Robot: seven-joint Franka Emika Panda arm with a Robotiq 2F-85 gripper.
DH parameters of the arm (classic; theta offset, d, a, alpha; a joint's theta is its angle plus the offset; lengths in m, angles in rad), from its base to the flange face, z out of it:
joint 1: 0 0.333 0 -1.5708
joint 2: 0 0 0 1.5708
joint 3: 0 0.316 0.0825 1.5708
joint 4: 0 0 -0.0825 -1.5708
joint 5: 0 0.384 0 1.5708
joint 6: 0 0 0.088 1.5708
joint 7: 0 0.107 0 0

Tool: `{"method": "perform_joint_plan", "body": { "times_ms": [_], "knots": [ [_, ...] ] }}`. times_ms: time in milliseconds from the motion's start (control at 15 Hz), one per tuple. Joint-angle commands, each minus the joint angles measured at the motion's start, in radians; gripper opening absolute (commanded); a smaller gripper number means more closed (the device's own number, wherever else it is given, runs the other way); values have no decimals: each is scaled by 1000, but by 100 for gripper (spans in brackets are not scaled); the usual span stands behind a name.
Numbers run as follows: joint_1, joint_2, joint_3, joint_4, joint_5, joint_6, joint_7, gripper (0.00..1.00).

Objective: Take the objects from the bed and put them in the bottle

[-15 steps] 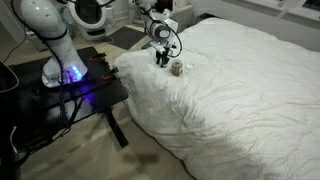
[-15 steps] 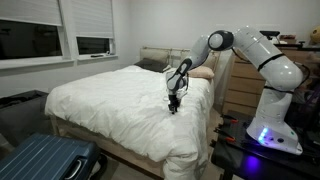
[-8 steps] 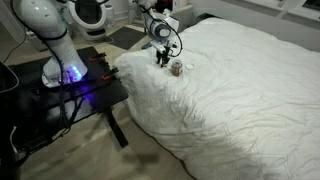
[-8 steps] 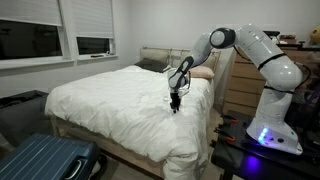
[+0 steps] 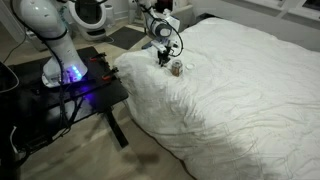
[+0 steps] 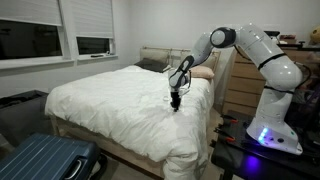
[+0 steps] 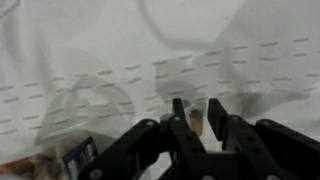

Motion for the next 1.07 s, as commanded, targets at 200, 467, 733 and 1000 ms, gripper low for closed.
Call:
{"method": "perform_joint_plan", "body": {
  "times_ms": [200,467,733,1000],
  "knots": [
    [-2,-17,0,0,6,-28,14,14],
    [-1,-18,0,1,6,-28,14,0],
    [-1,-21,0,-4,6,-25,15,0],
    [3,-37,3,-10,5,-35,13,0]
  ]
}}
